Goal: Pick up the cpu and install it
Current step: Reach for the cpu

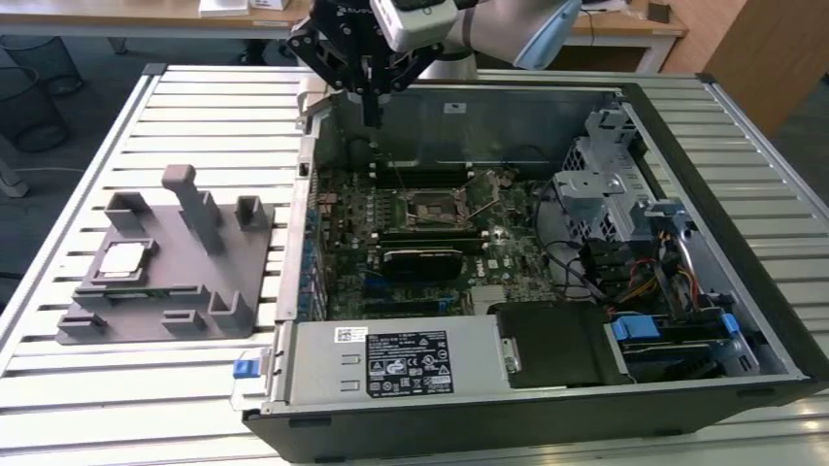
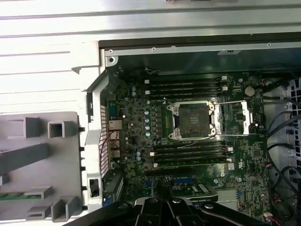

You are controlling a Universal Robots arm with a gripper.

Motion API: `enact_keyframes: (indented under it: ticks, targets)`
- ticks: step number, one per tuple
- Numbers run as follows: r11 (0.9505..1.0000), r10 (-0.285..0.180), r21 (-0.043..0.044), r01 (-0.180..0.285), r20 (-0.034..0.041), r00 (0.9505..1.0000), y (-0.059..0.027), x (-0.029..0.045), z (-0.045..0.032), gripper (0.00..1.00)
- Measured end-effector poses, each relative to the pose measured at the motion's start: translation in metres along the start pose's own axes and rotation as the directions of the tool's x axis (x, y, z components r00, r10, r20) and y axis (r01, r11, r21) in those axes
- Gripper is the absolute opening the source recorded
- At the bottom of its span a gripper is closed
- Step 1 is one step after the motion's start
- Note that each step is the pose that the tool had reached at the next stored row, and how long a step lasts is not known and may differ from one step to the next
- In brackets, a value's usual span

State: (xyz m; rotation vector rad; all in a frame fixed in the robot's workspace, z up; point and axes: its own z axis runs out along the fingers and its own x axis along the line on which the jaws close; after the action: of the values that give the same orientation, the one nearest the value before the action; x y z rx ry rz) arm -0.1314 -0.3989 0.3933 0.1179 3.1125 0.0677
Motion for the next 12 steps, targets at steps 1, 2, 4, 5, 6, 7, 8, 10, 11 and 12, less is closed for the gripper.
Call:
enact_keyframes:
  ticks: [1,2,4,5,6,7,8,10,11,12]
  targets:
    - [1.0000,0.000,0.0000,0.000,0.0000,1.0000,0.0000,0.0004,0.0000,0.11]
    - [1.0000,0.000,0.0000,0.000,0.0001,1.0000,-0.0001,0.0009,0.0000,0.11]
    - [1.0000,0.000,0.0000,0.000,0.0000,1.0000,-0.0002,0.0019,0.0000,0.11]
    - [1.0000,0.000,0.0000,0.000,0.0001,1.0000,-0.0002,0.0024,0.0000,0.11]
    - [1.0000,0.000,0.0000,0.000,0.0001,1.0000,-0.0002,0.0029,0.0000,0.11]
    - [1.0000,0.000,0.0000,0.000,0.0000,1.0000,-0.0003,0.0034,0.0000,0.11]
    - [1.0000,0.000,0.0000,0.000,0.0000,1.0000,-0.0003,0.0039,0.0000,0.11]
    - [1.0000,0.000,0.0000,0.000,0.0000,1.0000,-0.0004,0.0051,0.0000,0.11]
    - [1.0000,0.000,0.0000,0.000,0.0000,1.0000,-0.0004,0.0057,0.0000,0.11]
    - [1.0000,0.000,0.0000,0.000,0.0000,1.0000,-0.0005,0.0063,0.0000,0.11]
